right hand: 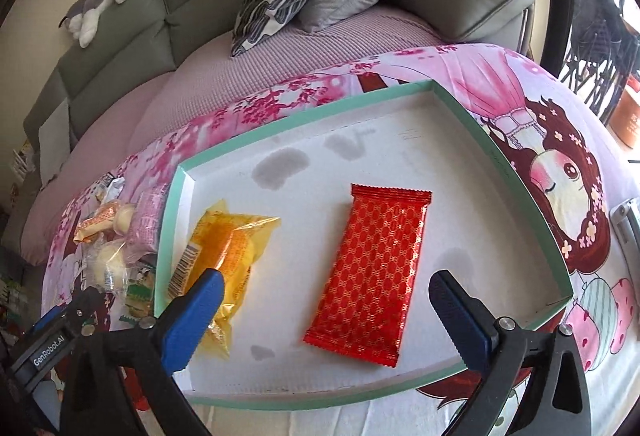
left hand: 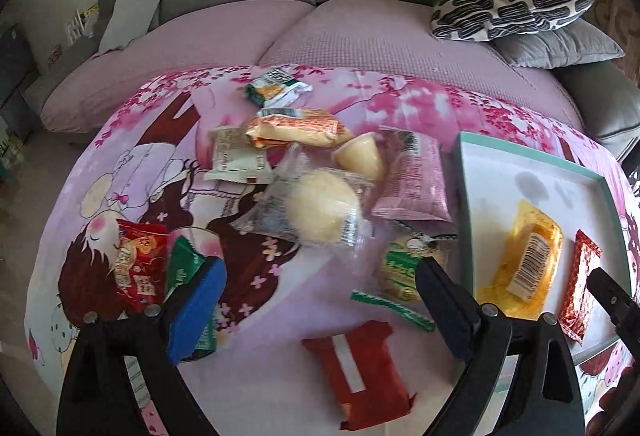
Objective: Organize snacks
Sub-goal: 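Move left tool to the green biscuit pack while right moves to the red square pack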
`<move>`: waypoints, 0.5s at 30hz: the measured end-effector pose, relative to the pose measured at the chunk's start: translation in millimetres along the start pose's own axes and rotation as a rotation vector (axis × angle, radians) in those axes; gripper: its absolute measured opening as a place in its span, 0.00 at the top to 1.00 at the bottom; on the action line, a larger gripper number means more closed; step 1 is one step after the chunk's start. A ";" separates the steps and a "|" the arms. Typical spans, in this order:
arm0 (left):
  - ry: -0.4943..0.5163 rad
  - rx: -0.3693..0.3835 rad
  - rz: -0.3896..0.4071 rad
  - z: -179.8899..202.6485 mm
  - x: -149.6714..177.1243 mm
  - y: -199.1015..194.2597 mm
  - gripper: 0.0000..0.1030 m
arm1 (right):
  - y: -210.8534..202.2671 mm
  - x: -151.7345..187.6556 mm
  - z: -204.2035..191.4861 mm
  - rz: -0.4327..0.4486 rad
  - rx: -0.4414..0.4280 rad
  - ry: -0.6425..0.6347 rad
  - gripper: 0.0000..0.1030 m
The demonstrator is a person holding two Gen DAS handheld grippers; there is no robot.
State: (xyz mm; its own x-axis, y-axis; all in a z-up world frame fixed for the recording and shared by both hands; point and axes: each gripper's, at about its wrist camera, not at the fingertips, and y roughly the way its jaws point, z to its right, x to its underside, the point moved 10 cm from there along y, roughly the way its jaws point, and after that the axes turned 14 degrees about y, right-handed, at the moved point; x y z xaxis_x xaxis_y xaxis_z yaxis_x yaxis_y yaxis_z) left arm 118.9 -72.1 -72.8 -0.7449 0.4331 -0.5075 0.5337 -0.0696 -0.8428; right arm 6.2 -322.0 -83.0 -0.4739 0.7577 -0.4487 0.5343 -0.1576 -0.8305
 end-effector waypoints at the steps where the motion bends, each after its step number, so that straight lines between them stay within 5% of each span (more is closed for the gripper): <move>1: 0.013 -0.010 -0.008 -7.9 1.2 0.0 0.07 | -2.0 1.3 -5.7 0.005 -0.012 -0.006 0.00; 6: 0.068 -0.137 -0.039 -51.7 9.4 -3.9 0.07 | -4.0 16.6 -34.1 -0.031 -0.095 -0.012 0.00; 15: -0.081 -0.104 -0.073 -106.1 37.5 -7.4 0.07 | -2.1 50.1 -65.9 -0.069 -0.093 -0.107 0.00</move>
State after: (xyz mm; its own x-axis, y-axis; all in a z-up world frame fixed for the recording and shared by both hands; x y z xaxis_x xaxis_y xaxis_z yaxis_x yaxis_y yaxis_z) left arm 129.6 40.0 -66.6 -0.8109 0.3593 -0.4618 0.5123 0.0544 -0.8571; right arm 27.5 -241.9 -82.0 -0.5806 0.6922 -0.4286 0.5583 -0.0447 -0.8284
